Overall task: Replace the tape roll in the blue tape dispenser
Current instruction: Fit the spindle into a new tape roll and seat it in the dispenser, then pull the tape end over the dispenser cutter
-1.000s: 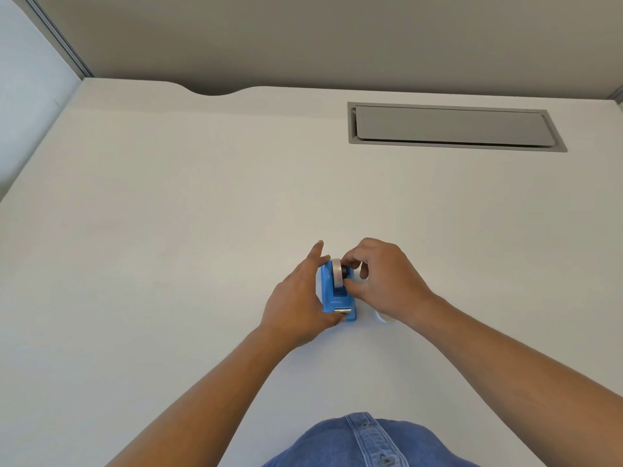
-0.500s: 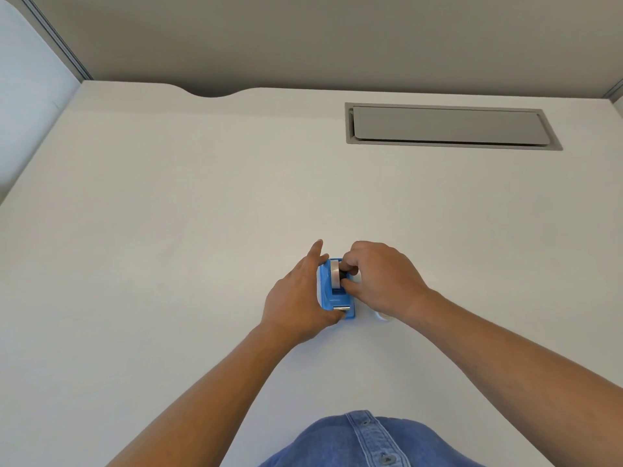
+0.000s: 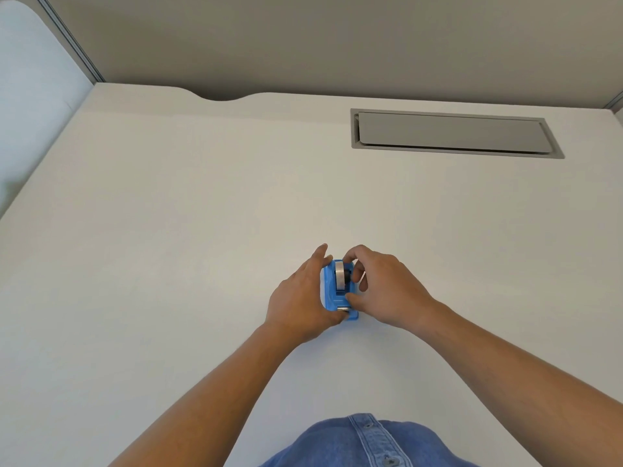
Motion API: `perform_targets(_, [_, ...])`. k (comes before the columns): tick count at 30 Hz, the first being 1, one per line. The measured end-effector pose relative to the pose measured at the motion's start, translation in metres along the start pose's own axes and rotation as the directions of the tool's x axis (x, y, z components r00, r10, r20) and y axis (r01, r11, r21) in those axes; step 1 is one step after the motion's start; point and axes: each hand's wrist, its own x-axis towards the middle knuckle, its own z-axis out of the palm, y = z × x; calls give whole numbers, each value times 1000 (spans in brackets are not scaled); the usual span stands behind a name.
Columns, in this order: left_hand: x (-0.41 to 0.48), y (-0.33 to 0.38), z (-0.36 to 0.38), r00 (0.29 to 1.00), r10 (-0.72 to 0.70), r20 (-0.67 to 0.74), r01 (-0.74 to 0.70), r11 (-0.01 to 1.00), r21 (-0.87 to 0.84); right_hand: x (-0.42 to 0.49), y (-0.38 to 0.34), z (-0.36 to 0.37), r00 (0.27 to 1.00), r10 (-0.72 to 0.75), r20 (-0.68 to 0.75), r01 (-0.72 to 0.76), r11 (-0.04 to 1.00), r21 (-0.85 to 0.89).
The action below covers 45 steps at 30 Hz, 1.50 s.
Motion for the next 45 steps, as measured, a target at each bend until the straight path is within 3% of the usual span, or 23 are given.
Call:
perform_targets(12, [0,-1,0,1000,4,-2,-4,1000,-4,9,5,-2,999,-51,6,51,993,-104])
perform_targets(30, [-4,4,-8,997,23,79,-25,999,22,3,12,3,1000,-10,26,11,998,-54])
perform_targets(39, [0,17,-15,997,77,-2,-77,996,54,-10,6,0,982,-56,-182,52,998,-26])
perform_targets(45, [5,25,-16,999,51,-13,-51,998,41,-7,-8,-4,984,-74,-165,60,994,-89])
